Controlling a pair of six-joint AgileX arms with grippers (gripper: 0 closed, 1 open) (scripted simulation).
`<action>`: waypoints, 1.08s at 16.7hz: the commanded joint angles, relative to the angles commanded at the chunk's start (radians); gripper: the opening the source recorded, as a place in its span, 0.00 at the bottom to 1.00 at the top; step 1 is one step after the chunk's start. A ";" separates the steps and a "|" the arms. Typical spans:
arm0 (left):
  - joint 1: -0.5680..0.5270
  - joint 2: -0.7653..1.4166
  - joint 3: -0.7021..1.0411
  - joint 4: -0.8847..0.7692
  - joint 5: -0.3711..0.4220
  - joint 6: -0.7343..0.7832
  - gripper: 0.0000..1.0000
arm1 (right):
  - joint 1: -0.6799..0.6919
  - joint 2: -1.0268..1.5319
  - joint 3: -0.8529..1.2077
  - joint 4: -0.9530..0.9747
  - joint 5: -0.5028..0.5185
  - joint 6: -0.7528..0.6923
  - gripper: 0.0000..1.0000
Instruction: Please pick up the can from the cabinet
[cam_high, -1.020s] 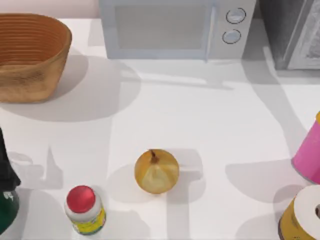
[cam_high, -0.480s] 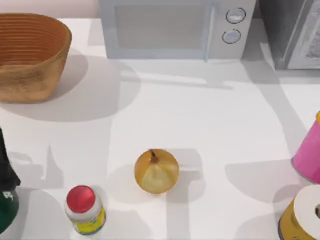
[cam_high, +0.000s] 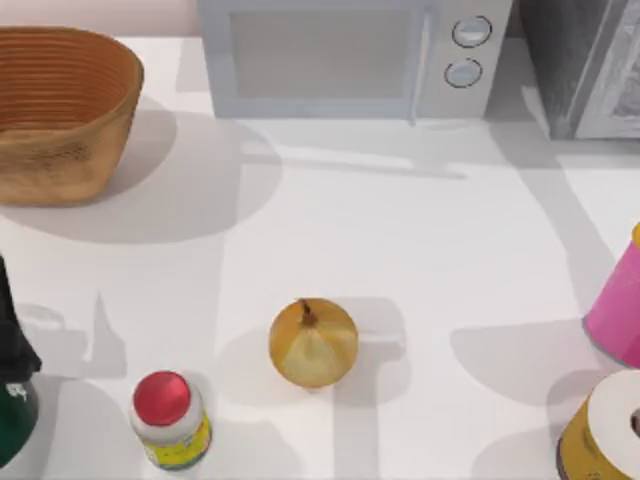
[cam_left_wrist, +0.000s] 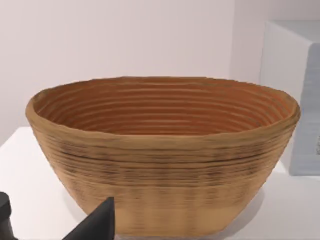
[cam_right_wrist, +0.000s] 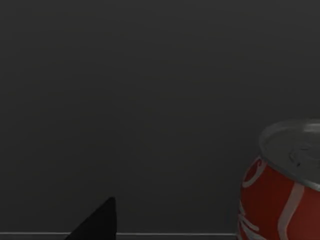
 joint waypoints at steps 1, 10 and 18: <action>0.000 0.000 0.000 0.000 0.000 0.000 1.00 | 0.000 0.000 0.000 0.000 0.000 0.000 0.85; 0.000 0.000 0.000 0.000 0.000 0.000 1.00 | 0.000 0.000 0.000 0.000 0.000 0.000 0.17; 0.000 0.000 0.000 0.000 0.000 0.000 1.00 | 0.000 0.000 0.000 0.000 0.000 0.000 0.00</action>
